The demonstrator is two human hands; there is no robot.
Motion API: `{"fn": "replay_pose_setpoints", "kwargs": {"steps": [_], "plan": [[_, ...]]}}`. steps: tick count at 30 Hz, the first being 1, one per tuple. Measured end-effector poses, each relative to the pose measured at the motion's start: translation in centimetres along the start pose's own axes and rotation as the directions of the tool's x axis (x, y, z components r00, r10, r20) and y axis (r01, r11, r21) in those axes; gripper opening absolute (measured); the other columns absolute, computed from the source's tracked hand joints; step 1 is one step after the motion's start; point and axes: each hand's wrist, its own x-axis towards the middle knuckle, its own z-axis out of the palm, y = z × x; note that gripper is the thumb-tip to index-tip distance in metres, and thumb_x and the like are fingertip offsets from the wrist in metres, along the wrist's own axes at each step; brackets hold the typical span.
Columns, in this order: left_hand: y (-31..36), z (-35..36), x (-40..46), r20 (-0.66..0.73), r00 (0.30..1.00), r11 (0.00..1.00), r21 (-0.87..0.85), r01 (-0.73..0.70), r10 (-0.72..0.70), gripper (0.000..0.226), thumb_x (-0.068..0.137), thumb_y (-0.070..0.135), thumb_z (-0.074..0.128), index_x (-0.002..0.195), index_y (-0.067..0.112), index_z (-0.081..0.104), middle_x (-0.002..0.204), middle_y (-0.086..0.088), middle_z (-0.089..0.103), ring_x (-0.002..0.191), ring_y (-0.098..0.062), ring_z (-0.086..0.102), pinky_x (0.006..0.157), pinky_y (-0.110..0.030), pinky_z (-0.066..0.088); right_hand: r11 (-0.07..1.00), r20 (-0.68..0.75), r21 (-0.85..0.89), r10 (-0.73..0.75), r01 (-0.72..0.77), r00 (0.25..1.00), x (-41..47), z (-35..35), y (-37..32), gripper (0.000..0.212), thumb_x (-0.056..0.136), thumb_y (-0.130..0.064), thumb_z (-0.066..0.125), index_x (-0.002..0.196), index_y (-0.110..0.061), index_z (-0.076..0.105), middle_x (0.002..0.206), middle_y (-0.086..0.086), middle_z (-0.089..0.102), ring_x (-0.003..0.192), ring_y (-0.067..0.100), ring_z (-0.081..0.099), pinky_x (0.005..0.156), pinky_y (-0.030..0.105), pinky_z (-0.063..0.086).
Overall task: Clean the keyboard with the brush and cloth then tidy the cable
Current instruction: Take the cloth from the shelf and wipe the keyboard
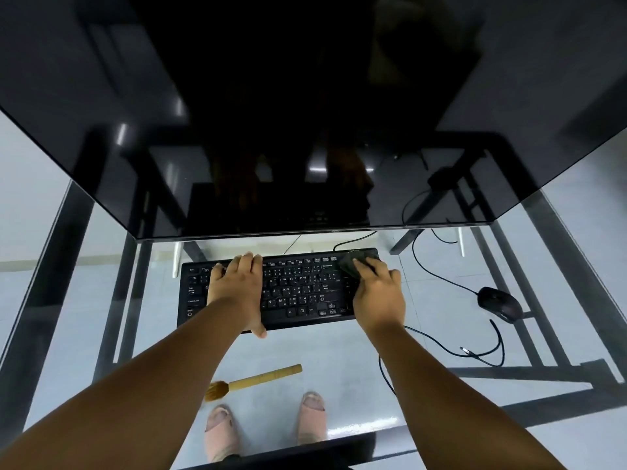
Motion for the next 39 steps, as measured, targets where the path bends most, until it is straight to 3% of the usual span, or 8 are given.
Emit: {"fn": "replay_pose_setpoints", "kwargs": {"steps": [5, 10, 16, 22, 27, 33, 37, 39], "plan": [[3.2, -0.3, 0.4, -0.056, 0.997, 0.993, -0.103, -0.065, 0.059, 0.143, 0.054, 0.076, 0.073, 0.153, 0.017, -0.01, 0.163, -0.004, -0.006, 0.15, -0.026, -0.002, 0.12, -0.051, 0.008, 0.978, -0.025, 0.084, 0.195, -0.193, 0.98, 1.8, 0.0, -1.1, 0.051, 0.089, -0.004, 0.043, 0.135, -0.021, 0.057, 0.143, 0.003, 0.049, 0.119, 0.033, 0.039, 0.079, 0.041, 0.053], [4.8, 0.4, 1.1, -0.091, 0.995, 0.99, -0.125, -0.063, 0.052, 0.141, 0.054, 0.066, 0.08, 0.154, 0.018, -0.008, 0.163, 0.001, -0.008, 0.15, -0.022, -0.004, 0.121, -0.047, 0.008, 0.992, 0.069, 0.026, -0.127, 0.125, 0.99, 1.6, 0.0, -0.8, 0.047, 0.091, -0.008, 0.047, 0.134, -0.025, 0.059, 0.14, -0.001, 0.052, 0.12, 0.027, 0.043, 0.08, 0.039, 0.054], [4.9, 0.7, 1.0, -0.105, 0.993, 0.987, -0.151, -0.061, 0.046, 0.142, 0.052, 0.069, 0.079, 0.154, 0.021, -0.007, 0.163, 0.005, -0.006, 0.15, -0.018, -0.002, 0.12, -0.045, 0.011, 0.987, -0.028, 0.074, 0.145, -0.143, 0.989, 2.7, -0.2, 1.1, 0.049, 0.089, -0.007, 0.045, 0.133, -0.022, 0.059, 0.139, 0.0, 0.052, 0.116, 0.031, 0.042, 0.077, 0.04, 0.054], [4.8, 0.6, 1.1, -0.119, 0.993, 0.985, -0.168, -0.047, 0.027, 0.143, 0.048, 0.067, 0.081, 0.154, 0.023, -0.005, 0.163, 0.006, -0.004, 0.15, -0.018, 0.0, 0.12, -0.043, 0.012, 0.977, 0.063, 0.043, -0.21, 0.208, 0.976, 1.8, 0.1, 0.7, 0.047, 0.087, -0.006, 0.05, 0.127, -0.026, 0.064, 0.134, -0.003, 0.057, 0.116, 0.026, 0.047, 0.071, 0.038, 0.057], [4.9, 0.4, 1.0, -0.125, 0.992, 0.984, -0.173, -0.037, 0.015, 0.143, 0.048, 0.067, 0.082, 0.154, 0.023, -0.004, 0.163, 0.006, -0.002, 0.15, -0.018, 0.001, 0.12, -0.043, 0.013, 0.994, -0.03, 0.084, 0.08, -0.077, 0.996, 2.8, -0.3, 1.4, 0.049, 0.088, -0.005, 0.046, 0.13, -0.023, 0.062, 0.136, -0.001, 0.053, 0.116, 0.029, 0.043, 0.072, 0.037, 0.054], [5.0, 0.2, 0.7, -0.121, 0.993, 0.983, -0.181, -0.035, 0.013, 0.143, 0.048, 0.066, 0.083, 0.154, 0.023, -0.003, 0.163, 0.007, -0.002, 0.15, -0.018, 0.001, 0.12, -0.043, 0.013, 0.967, 0.057, 0.058, -0.25, 0.247, 0.967, 1.8, -0.1, 1.8, 0.047, 0.088, -0.005, 0.051, 0.127, -0.026, 0.065, 0.134, -0.003, 0.056, 0.115, 0.026, 0.047, 0.069, 0.037, 0.057], [5.1, -0.1, 0.6, -0.112, 0.994, 0.982, -0.187, -0.027, 0.005, 0.143, 0.048, 0.064, 0.084, 0.154, 0.024, -0.002, 0.163, 0.007, -0.002, 0.15, -0.018, 0.001, 0.12, -0.044, 0.013, 0.991, -0.052, 0.112, 0.073, -0.067, 0.996, 1.9, 0.0, 3.5, 0.05, 0.088, -0.004, 0.047, 0.132, -0.022, 0.06, 0.133, 0.003, 0.054, 0.112, 0.03, 0.044, 0.073, 0.039, 0.056], [5.2, -0.2, 0.6, -0.104, 0.995, 0.982, -0.186, -0.023, 0.004, 0.143, 0.047, 0.063, 0.084, 0.154, 0.024, -0.002, 0.163, 0.007, -0.001, 0.15, -0.018, 0.001, 0.12, -0.045, 0.013, 0.994, -0.036, 0.076, 0.086, -0.083, 0.996, 1.3, 0.1, 2.3, 0.053, 0.087, -0.005, 0.047, 0.138, -0.019, 0.054, 0.137, 0.008, 0.048, 0.116, 0.033, 0.042, 0.078, 0.038, 0.053]]}}
